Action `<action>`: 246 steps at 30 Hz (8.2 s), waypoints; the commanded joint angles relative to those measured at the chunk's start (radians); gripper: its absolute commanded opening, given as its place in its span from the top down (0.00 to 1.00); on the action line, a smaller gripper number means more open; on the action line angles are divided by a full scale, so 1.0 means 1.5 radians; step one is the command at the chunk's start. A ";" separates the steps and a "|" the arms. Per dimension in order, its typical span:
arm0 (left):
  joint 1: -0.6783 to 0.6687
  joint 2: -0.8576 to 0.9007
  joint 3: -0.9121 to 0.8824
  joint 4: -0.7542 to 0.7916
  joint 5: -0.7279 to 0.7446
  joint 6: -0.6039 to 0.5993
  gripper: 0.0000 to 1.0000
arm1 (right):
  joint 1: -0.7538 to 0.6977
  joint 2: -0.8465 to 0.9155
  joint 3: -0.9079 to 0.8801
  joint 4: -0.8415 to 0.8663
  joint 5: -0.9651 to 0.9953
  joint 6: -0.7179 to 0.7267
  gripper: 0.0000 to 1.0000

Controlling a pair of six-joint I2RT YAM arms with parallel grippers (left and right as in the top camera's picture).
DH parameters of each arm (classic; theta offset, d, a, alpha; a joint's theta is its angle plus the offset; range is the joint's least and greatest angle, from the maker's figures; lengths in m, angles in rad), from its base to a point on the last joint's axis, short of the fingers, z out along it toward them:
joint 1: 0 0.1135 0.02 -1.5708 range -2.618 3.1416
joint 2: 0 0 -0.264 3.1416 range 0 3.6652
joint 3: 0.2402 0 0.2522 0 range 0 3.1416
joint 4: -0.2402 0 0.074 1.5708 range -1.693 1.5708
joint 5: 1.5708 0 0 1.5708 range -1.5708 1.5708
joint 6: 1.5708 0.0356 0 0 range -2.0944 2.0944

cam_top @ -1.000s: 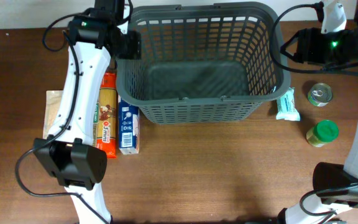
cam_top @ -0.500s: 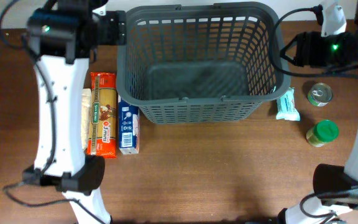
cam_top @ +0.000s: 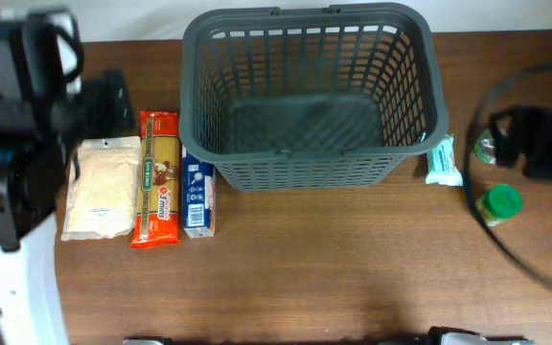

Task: Pack container
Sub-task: 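Move the left gripper down onto the blue tissue box, then grasp the blue tissue box with the left gripper and lift, then carry the tissue box into the basket and release it, then lower the left gripper onto the red spaghetti pack, then grasp the spaghetti pack with the left gripper and lift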

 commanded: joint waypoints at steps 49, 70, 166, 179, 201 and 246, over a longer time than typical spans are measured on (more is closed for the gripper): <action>-0.011 0.135 -0.863 0.526 0.327 0.061 0.68 | 0.003 0.002 -0.047 -0.003 0.190 0.116 0.01; 0.044 -0.005 -0.644 0.355 0.178 0.050 0.98 | 0.002 0.002 -0.047 -0.004 0.187 0.116 0.01; -0.140 -0.006 -0.099 0.310 -0.102 0.412 0.01 | 0.003 0.002 -0.047 -0.004 0.157 0.111 0.01; 0.203 0.030 -0.459 0.283 0.130 0.185 0.02 | 0.003 0.002 -0.047 -0.004 0.157 0.111 0.01; 0.103 0.261 -0.617 0.420 0.149 0.140 0.01 | 0.003 0.002 -0.047 -0.004 0.144 0.111 0.01; 0.103 0.282 -0.030 0.214 0.073 0.155 0.98 | 0.002 -0.011 -0.047 -0.004 0.157 0.094 0.01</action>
